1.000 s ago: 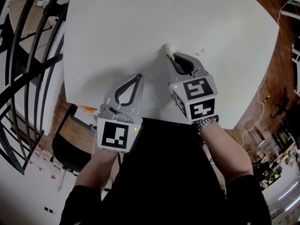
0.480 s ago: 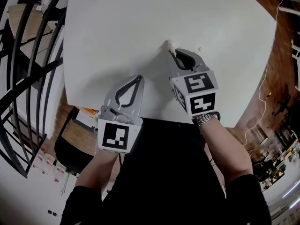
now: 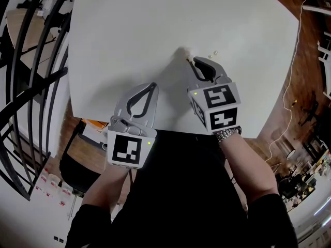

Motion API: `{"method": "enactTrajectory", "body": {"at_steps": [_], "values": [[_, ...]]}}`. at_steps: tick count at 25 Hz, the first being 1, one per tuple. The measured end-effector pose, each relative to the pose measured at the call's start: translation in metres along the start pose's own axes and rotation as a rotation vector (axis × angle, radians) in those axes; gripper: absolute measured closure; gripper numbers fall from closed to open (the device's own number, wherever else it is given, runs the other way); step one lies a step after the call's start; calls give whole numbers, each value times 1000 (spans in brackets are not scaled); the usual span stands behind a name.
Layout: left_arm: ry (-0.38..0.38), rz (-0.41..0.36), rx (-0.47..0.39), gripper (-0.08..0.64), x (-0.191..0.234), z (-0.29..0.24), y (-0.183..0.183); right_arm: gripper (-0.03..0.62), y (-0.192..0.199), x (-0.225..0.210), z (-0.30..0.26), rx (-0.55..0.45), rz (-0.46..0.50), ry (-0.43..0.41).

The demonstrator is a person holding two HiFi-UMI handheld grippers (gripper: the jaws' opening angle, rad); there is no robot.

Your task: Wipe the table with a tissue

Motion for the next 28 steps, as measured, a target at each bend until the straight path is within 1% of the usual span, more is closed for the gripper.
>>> {"method": "enactTrajectory", "body": {"at_steps": [5,12,18,28], "values": [[7,-3,3,543,-7,-4,0,566,10,-7,7,3,-11,8],[24,-33,18,543,-19,-12,-2,566,24,-18,13,2,-44,12],[28,-47,36,543,-33,-24,-9,566,29,-37,17,-7,-62,13],[-1,-44,46,543,-43,-31,-15,566,27,-51,13,-15,-64,-17]]}}
Point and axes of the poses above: the fingertips, and each gripper's own axes: z backward along the fingers, x to its left, y out of its underside, the point moved 8 cm from there along z, backward along the fingers, and after that the axes turned 9 degrees about y, right-handed, at the moved point
